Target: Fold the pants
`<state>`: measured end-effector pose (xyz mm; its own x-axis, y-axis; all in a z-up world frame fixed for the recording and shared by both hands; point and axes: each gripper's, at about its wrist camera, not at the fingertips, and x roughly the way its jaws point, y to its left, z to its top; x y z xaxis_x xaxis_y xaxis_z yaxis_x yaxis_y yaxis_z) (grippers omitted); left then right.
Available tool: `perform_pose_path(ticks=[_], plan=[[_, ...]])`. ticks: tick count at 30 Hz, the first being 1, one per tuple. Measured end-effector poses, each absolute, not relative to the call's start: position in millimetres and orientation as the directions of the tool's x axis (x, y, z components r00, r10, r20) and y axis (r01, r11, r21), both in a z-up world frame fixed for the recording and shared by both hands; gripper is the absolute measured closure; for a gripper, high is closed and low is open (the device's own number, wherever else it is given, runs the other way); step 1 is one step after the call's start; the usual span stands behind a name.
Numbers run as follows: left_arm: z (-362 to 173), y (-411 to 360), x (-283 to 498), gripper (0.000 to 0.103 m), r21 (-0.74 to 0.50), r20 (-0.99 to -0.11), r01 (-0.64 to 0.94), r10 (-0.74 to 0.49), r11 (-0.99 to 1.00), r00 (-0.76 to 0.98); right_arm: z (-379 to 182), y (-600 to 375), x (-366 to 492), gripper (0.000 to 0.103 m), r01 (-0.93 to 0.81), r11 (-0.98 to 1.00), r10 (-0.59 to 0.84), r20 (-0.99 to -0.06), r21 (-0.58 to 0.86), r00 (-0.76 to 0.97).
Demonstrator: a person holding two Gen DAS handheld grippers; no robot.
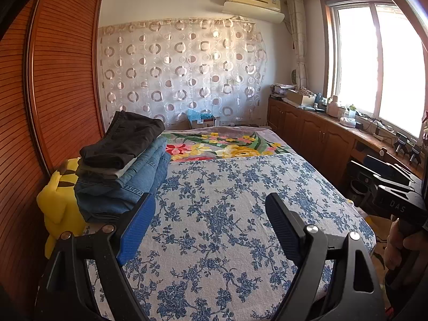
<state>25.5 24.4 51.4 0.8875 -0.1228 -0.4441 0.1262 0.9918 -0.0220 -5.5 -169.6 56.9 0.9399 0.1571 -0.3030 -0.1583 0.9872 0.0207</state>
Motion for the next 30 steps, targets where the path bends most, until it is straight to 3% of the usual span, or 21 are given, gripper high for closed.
perform_pose_path(ticks=[30], plan=[[52.7,23.7,24.4,0.018,-0.019,-0.439,0.125,-0.121,0.992,0.890,57.0,-170.4,-6.9,0.028,-0.159,0.987,0.156,-0.301,0.016,0.941]])
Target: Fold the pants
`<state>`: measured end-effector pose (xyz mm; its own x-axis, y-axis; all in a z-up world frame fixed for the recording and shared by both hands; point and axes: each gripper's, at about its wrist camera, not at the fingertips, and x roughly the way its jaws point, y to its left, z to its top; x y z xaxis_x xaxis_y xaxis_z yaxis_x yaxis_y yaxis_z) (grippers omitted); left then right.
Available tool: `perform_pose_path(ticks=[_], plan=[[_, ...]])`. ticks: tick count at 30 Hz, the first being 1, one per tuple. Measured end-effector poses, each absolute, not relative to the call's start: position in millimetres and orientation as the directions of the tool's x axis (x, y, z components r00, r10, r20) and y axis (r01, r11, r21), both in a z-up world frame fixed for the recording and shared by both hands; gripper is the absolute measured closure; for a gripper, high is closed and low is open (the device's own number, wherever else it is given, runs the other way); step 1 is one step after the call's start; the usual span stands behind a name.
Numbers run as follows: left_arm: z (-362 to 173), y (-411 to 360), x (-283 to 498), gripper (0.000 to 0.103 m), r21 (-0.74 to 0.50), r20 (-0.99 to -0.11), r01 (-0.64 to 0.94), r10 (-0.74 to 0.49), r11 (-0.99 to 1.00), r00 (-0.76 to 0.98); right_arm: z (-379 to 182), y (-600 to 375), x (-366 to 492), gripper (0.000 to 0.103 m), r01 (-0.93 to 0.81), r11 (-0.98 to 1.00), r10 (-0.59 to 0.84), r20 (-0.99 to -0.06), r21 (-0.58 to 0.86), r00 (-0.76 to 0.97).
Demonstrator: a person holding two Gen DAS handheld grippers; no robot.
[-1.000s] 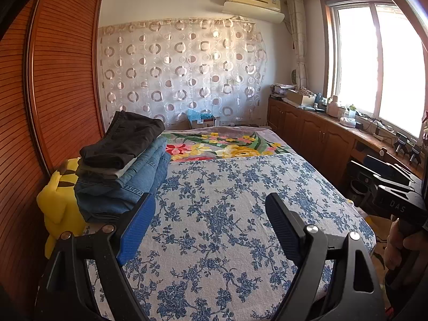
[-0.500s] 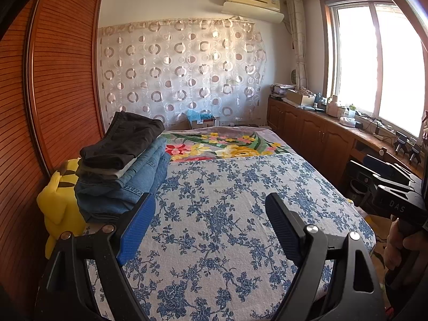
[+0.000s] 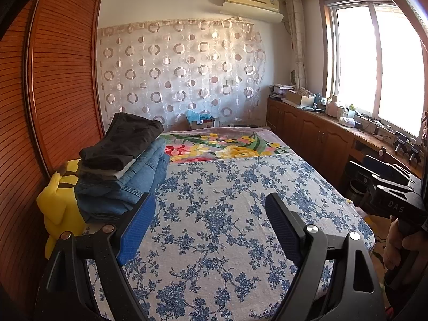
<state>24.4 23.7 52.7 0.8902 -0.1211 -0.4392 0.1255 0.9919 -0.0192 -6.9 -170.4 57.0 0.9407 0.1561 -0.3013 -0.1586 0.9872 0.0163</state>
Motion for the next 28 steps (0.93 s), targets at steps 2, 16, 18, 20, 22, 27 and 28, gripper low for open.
perform_pose_path(ticks=[2,16,18,20,22,27,28], plan=[[53.8,22.4,23.7,0.018,-0.018,-0.438,0.125,-0.121,0.992,0.891,56.9,-171.3,-7.2,0.028,-0.158,0.987,0.156,-0.301,0.017,0.941],[55.2,22.9,22.5,0.018,-0.018,-0.437,0.121,-0.117,0.992,0.892,58.0,-171.4,-7.7,0.028,-0.155,0.988,0.152,-0.297,0.014,0.943],[55.7,23.7,22.6,0.018,-0.018,-0.437,0.119,-0.115,0.993,0.892,57.9,-171.4,-7.7,0.028,-0.154,0.988,0.151,-0.297,0.014,0.943],[55.7,24.0,22.4,0.018,-0.018,-0.437,0.120,-0.116,0.993,0.892,57.1,-171.7,-8.2,0.028,-0.152,0.988,0.149,-0.296,0.012,0.944],[55.4,23.6,22.5,0.018,-0.017,-0.436,0.120,-0.115,0.993,0.892,56.8,-171.0,-9.0,0.028,-0.144,0.990,0.139,-0.290,0.006,0.947],[56.1,26.5,23.2,0.018,-0.017,-0.437,0.118,-0.113,0.993,0.892,56.4,-171.2,-8.8,0.028,-0.143,0.990,0.139,-0.291,0.006,0.947],[56.2,26.7,23.4,0.018,-0.017,-0.437,0.118,-0.114,0.993,0.892,56.7,-171.1,-8.7,0.028,-0.144,0.990,0.139,-0.292,0.006,0.946]])
